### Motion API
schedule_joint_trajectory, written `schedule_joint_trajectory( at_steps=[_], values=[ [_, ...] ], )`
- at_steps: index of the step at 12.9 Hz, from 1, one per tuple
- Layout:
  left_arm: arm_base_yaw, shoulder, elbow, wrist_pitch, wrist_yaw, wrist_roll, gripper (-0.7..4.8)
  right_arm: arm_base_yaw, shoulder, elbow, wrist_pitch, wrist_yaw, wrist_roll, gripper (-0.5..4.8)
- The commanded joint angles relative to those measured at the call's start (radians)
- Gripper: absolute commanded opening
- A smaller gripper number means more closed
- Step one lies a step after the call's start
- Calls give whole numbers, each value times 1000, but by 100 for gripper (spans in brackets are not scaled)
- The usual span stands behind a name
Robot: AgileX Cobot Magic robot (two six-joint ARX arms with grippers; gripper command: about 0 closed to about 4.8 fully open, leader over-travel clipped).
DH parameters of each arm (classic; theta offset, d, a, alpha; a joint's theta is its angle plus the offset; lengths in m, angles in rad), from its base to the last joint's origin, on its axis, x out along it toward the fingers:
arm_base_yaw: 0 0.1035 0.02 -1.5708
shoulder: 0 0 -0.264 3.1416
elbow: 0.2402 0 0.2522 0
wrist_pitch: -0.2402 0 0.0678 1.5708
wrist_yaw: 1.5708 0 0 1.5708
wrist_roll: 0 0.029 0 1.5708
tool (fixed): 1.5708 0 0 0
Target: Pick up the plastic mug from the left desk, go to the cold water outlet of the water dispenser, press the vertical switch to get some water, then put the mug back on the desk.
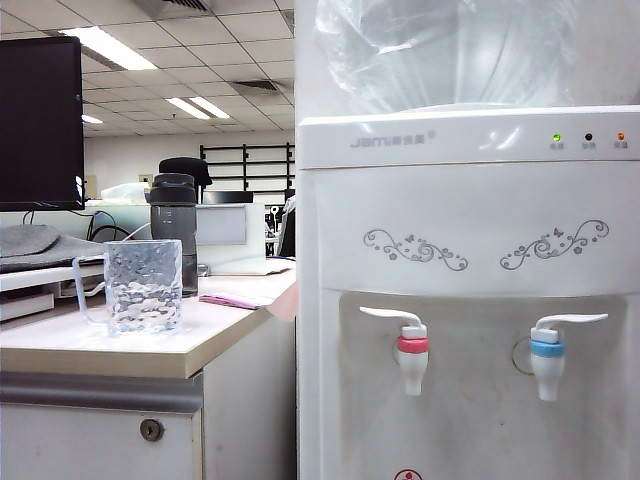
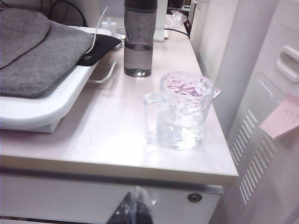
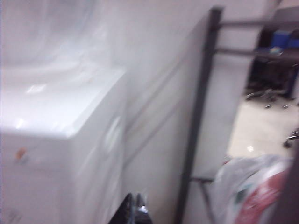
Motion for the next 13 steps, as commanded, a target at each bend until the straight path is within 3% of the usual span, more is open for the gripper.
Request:
schedule_joint_trajectory(
  at_steps=[1, 3, 4, 13],
  values=[
    [0, -1, 0, 7, 8, -3, -5, 133, -1, -109, 29, 229, -2, -1],
    [0, -1, 0, 6, 8, -3, -5, 137, -1, -121, 33, 219, -2, -1],
    [0, -1, 0, 5, 8, -3, -5, 90, -1, -121, 43, 218, -2, 0],
    [0, -1, 0, 5, 8, -3, -5, 87, -1, -121, 39, 222, -2, 0]
  ],
)
